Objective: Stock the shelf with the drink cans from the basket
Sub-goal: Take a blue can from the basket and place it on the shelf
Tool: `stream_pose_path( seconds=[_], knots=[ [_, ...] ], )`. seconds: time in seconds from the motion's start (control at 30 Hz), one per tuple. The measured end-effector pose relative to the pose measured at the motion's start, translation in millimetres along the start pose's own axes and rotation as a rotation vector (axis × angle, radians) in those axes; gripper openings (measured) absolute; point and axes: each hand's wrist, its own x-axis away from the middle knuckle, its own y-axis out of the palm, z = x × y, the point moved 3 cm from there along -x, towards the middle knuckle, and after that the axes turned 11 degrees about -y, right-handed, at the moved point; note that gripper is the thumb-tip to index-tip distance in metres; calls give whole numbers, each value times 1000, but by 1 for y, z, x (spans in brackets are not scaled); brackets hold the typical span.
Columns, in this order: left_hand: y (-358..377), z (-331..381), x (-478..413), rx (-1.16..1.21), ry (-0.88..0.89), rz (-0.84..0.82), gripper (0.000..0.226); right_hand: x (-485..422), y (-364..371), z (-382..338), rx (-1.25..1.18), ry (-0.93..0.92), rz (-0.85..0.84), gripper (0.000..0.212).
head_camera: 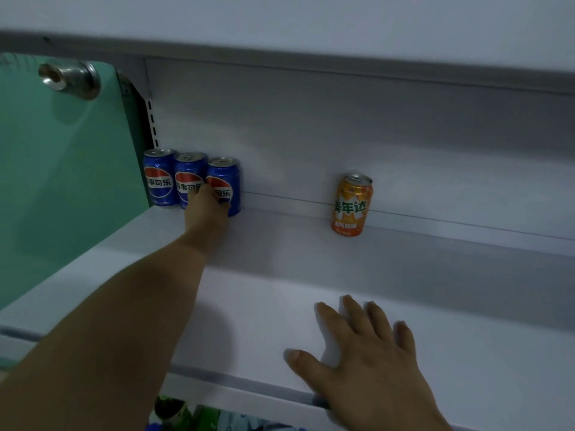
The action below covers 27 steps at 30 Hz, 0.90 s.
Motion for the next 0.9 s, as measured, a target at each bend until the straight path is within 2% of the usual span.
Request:
stream_pose_path(
  seconds=[0.2, 0.4, 0.47, 0.57, 0.67, 0.8, 0.9],
  knots=[
    [2, -4, -8, -12, 10, -9, 32, 0, 1, 0, -6, -1, -5, 87],
    [-12, -3, 17, -52, 17, -96, 32, 1, 0, 1, -4, -29, 15, 87],
    [-16, 4, 45, -130, 69, -185, 35, 1, 0, 2, -17, -48, 20, 87],
    [-21, 15, 96, -233, 122, -424, 45, 6, -3, 4, -46, -83, 37, 83],
    [-25, 36, 155, -343, 292, -638, 48, 23, -22, 24, -79, -27, 130, 77],
    [-23, 72, 246, -402, 543, -834, 53, 76, -60, 90, -160, 216, 244, 78],
    [-15, 103, 318, -419, 769, -917, 56, 141, -83, 143, -174, 408, 320, 80]
  ],
)
